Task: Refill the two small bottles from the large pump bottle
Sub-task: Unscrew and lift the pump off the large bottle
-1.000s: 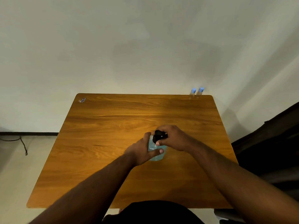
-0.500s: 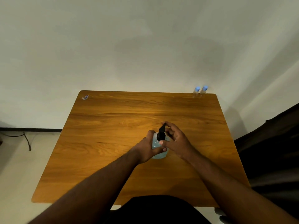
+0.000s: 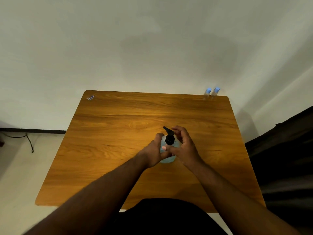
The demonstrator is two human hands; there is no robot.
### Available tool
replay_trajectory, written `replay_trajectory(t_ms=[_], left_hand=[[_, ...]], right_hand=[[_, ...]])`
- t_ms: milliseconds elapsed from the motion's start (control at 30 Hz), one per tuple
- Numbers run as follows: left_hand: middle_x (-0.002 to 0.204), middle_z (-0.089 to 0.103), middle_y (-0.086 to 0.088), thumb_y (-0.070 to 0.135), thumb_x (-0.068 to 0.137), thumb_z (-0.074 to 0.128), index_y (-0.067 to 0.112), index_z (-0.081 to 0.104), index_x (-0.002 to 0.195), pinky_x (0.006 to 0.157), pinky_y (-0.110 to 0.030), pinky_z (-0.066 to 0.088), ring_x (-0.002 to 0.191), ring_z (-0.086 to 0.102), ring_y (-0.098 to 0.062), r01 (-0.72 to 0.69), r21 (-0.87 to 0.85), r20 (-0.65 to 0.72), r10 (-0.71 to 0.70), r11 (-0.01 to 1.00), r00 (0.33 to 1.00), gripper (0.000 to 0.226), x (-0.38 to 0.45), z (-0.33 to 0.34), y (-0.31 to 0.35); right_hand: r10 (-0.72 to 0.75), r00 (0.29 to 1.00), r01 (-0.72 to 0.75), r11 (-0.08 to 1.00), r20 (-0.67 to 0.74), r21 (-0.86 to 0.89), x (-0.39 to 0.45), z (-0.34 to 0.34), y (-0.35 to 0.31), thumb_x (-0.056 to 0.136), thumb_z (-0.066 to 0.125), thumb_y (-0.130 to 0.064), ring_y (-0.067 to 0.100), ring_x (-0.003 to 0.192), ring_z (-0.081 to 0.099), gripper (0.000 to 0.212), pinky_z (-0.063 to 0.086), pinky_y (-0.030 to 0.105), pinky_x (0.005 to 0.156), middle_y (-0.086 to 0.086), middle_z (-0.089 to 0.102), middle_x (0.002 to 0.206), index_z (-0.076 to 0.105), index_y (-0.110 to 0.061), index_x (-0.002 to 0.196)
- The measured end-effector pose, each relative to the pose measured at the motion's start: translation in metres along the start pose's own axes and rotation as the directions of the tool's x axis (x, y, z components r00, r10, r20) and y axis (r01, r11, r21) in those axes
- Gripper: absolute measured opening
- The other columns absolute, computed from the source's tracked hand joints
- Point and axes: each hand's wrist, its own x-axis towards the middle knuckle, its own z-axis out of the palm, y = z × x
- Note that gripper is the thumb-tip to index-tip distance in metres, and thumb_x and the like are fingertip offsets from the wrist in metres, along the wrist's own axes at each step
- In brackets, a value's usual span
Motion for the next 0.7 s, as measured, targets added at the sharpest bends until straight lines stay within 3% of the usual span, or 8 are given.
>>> replay_trajectory(t_ms=[67,133,233,300,367,500,633,700], left_hand=[[0.132,0.054,-0.006,0.056,0.079,0.068,0.027,0.022,0.142,0.093,-0.048,0.052,0.114,0.058,-0.022,0.009,-0.002,-0.004,-0.009,1.000,1.000,0.083,-0.001,0.000,0.000],[0.133,0.054,-0.006,0.058,0.077,0.069,0.029,0.021,0.142,0.095,-0.048,0.052,0.116,0.058,-0.022,0.009,-0.012,-0.005,-0.009,1.000,1.000,0.086,-0.001,0.000,0.001],[0.135,0.052,-0.005,0.055,0.080,0.070,0.029,0.021,0.142,0.097,-0.047,0.050,0.118,0.056,-0.021,0.004,-0.004,-0.006,-0.004,1.000,1.000,0.083,0.000,0.001,0.000],[0.134,0.052,-0.005,0.052,0.081,0.069,0.028,0.023,0.141,0.097,-0.047,0.050,0.117,0.055,-0.021,-0.006,0.004,-0.007,0.006,1.000,1.000,0.079,-0.001,0.002,0.000],[0.135,0.051,-0.006,0.048,0.084,0.069,0.026,0.023,0.141,0.096,-0.047,0.051,0.117,0.055,-0.021,-0.021,0.000,-0.013,0.021,1.000,1.000,0.077,-0.002,0.003,-0.001],[0.134,0.051,-0.006,0.049,0.081,0.070,0.026,0.024,0.140,0.095,-0.047,0.052,0.116,0.056,-0.022,-0.007,-0.008,-0.015,0.006,1.000,1.000,0.078,-0.002,0.002,0.000],[0.126,0.056,-0.006,0.053,0.080,0.071,0.027,0.025,0.137,0.090,-0.045,0.054,0.108,0.060,-0.022,0.011,-0.003,-0.015,-0.011,1.000,1.000,0.078,-0.002,0.002,0.001],[0.128,0.055,-0.006,0.051,0.081,0.070,0.025,0.024,0.139,0.091,-0.045,0.054,0.110,0.060,-0.022,0.001,-0.004,-0.013,-0.001,1.000,1.000,0.078,-0.003,0.002,0.000]], right_hand=[[-0.044,0.997,0.038,0.995,-0.070,-0.089,0.001,0.004,0.000,0.069,0.083,-0.010,0.013,0.114,0.053,0.064,0.056,0.036,0.084,-0.003,0.054,0.116,0.048,-0.047,0.108],[-0.059,0.995,0.049,0.992,-0.085,-0.112,0.002,0.004,-0.001,0.074,0.079,-0.007,0.013,0.116,0.054,0.056,0.055,0.025,0.078,-0.006,0.058,0.114,0.051,-0.046,0.104],[-0.014,1.000,0.013,0.999,0.017,0.048,-0.001,-0.003,0.002,0.081,0.068,0.003,0.014,0.124,0.051,0.061,0.054,0.016,0.065,-0.008,0.059,0.121,0.054,-0.051,0.106],[-0.010,0.997,0.005,0.998,0.082,0.062,-0.003,-0.005,0.002,0.081,0.070,0.000,0.012,0.124,0.051,0.063,0.056,0.023,0.077,-0.009,0.057,0.125,0.052,-0.050,0.114],[-0.032,0.999,0.034,0.998,0.043,-0.051,-0.003,-0.002,0.000,0.072,0.080,-0.013,0.008,0.118,0.051,0.065,0.051,0.026,0.089,-0.009,0.054,0.123,0.051,-0.045,0.121],[-0.109,0.986,0.081,0.975,-0.125,-0.206,0.000,0.006,-0.001,0.070,0.083,-0.017,0.009,0.104,0.054,0.058,0.051,0.026,0.087,-0.006,0.054,0.109,0.055,-0.033,0.118],[-0.035,0.999,0.037,0.997,0.035,-0.060,-0.007,-0.003,0.003,0.084,0.065,-0.004,0.008,0.127,0.046,0.065,0.051,0.033,0.096,-0.021,0.051,0.125,0.044,-0.053,0.122],[-0.059,0.997,0.063,0.996,0.057,-0.064,-0.010,-0.004,0.002,0.081,0.070,-0.007,0.004,0.127,0.043,0.074,0.050,0.030,0.096,-0.017,0.045,0.132,0.038,-0.057,0.126]])
